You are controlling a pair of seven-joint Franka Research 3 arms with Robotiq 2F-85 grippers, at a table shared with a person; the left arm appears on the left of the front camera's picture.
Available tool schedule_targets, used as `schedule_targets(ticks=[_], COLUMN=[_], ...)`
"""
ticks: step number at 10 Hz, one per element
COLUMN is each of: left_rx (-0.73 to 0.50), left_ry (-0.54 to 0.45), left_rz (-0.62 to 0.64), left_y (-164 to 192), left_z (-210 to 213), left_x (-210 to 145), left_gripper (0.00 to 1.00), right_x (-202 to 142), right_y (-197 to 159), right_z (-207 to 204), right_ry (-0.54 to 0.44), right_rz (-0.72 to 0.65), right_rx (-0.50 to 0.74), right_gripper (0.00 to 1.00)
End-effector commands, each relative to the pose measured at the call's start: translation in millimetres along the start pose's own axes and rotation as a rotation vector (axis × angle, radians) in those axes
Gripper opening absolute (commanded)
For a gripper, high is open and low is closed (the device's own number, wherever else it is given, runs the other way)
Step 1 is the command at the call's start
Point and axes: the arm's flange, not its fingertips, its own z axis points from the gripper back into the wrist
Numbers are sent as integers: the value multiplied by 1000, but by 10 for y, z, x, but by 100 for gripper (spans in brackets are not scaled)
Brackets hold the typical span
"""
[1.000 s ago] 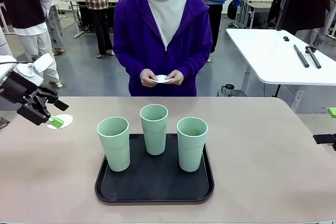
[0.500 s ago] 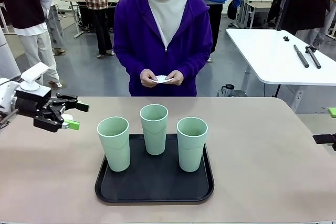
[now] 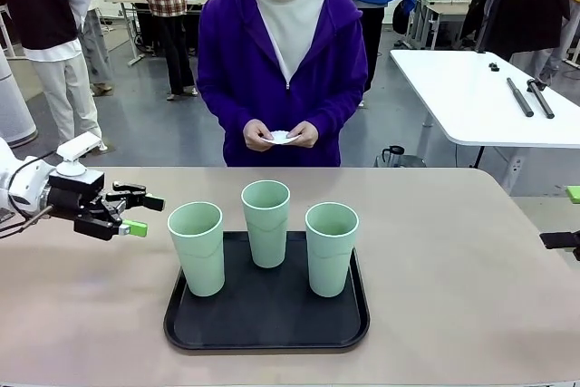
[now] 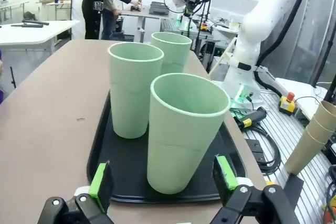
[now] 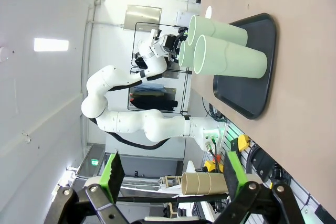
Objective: Place coasters on the table and set cups on them.
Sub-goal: Pick up one Reusable plastic cup and place it on a coaster set by the human.
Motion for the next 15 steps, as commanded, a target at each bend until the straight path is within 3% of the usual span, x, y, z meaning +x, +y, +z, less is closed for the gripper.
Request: schedule_targets(ticks=[1, 2, 7, 10, 15], left_rx=[15, 0, -4, -29, -85], left_ry=[88, 0, 20, -55, -190], left_rz=[-47, 0, -1, 15, -119], left_y=[-14, 0, 4, 27, 44], left_z=[-11, 0, 3, -155, -235], left_x=[31, 0, -19, -294, -590], left_gripper=[100, 100, 100, 100, 100], right_x=[11, 11, 11, 11, 11], right_y=[16, 16, 16, 16, 16], right_z=[4, 4, 4, 4, 4], right_ry=[-6, -6, -6, -6, -6], right_rz=[2, 2, 2, 2, 2], right_rx=[11, 11, 11, 11, 11], right_gripper=[100, 100, 100, 100, 100])
